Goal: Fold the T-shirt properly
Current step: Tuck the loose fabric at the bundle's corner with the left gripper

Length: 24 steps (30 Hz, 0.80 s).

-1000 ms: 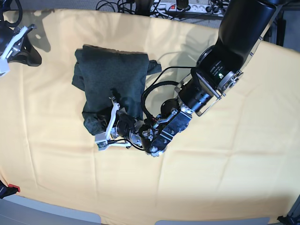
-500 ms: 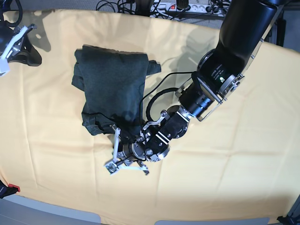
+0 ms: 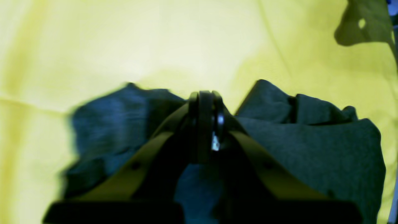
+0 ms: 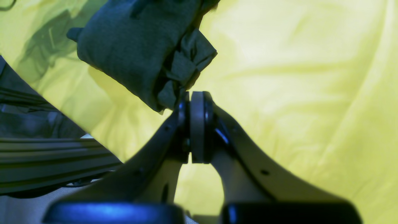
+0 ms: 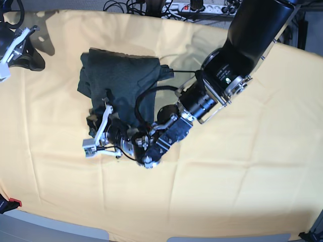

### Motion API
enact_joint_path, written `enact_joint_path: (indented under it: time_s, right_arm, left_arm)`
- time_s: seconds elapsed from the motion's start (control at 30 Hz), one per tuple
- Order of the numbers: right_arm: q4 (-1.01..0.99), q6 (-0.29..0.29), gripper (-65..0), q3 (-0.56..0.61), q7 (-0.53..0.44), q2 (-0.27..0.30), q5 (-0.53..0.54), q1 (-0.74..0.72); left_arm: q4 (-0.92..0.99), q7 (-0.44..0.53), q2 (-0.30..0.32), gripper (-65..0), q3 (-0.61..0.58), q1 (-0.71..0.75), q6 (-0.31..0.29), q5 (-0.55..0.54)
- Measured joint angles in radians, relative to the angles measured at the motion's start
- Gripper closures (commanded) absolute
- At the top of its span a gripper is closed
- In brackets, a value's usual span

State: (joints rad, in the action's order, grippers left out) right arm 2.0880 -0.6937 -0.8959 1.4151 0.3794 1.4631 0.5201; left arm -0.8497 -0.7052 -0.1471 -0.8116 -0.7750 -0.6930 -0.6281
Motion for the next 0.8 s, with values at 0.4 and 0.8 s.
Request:
enact_joint_path:
  time_s: [0.4,0.8]
  right_arm:
    - [0.0,0.0,0.0,0.0,0.0,0.0,0.0,0.0]
    - [0.0,0.0,0.0,0.0,-0.001,0.001,0.0,0.0]
  left_arm:
    - [0.042,0.344,0.013,0.0,0.0,0.031,0.47,0.48]
    - [0.066,0.212,0.017,0.0,0.001,-0.093,0.501,0.497]
